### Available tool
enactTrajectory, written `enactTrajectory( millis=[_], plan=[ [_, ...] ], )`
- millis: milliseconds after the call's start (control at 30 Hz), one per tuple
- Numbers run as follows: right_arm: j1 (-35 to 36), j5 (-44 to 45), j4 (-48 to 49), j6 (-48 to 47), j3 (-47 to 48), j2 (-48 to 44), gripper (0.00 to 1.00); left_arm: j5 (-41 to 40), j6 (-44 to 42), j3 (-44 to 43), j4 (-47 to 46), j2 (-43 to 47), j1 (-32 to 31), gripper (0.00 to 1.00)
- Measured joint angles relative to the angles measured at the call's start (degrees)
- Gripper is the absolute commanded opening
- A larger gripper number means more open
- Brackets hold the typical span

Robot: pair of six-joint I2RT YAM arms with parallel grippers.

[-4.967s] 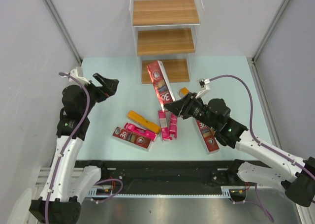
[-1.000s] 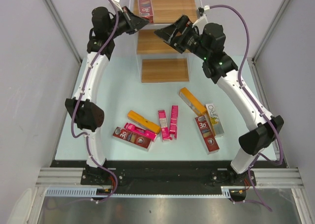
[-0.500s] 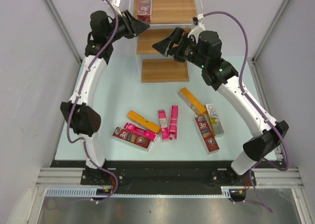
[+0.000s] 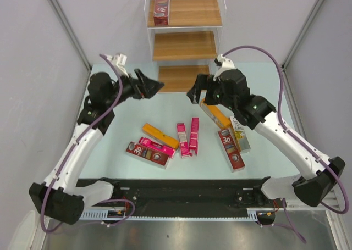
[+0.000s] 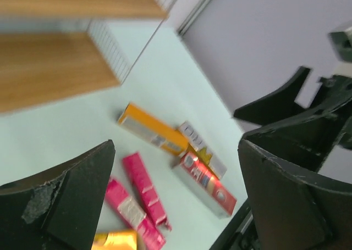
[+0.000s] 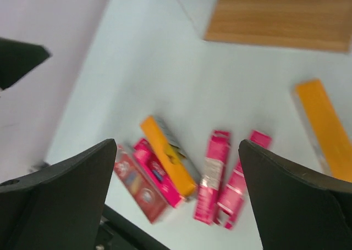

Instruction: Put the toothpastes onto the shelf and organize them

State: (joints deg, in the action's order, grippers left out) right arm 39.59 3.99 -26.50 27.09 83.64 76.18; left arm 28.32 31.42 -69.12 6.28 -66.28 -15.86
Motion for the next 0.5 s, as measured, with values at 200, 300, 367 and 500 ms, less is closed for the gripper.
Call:
enactTrajectory(
  millis=[200, 300, 367, 500],
  plan=[
    [0.46, 7.93, -7.34, -2.47, -11.04, -4.85, 0.99, -7.48, 0.13, 17.68, 4.92, 6.73, -0.52, 1.0],
    [0.44, 11.23, -11.15, -2.58, -15.1, -5.92, 0.99, -9.07, 0.87, 26.99, 6.29, 9.68, -0.79, 1.0],
    [0.31, 13.09, -13.25, -2.56, -17.38, -6.47, 0.99, -9.62, 1.84, 31.52, 6.93, 10.99, -1.07, 1.0],
    [-0.7, 15.37, -16.81, -2.51, -21.9, -7.91, 0.98, -10.19, 3.41, 36.74, 7.26, 12.85, -1.77, 1.0]
  ],
)
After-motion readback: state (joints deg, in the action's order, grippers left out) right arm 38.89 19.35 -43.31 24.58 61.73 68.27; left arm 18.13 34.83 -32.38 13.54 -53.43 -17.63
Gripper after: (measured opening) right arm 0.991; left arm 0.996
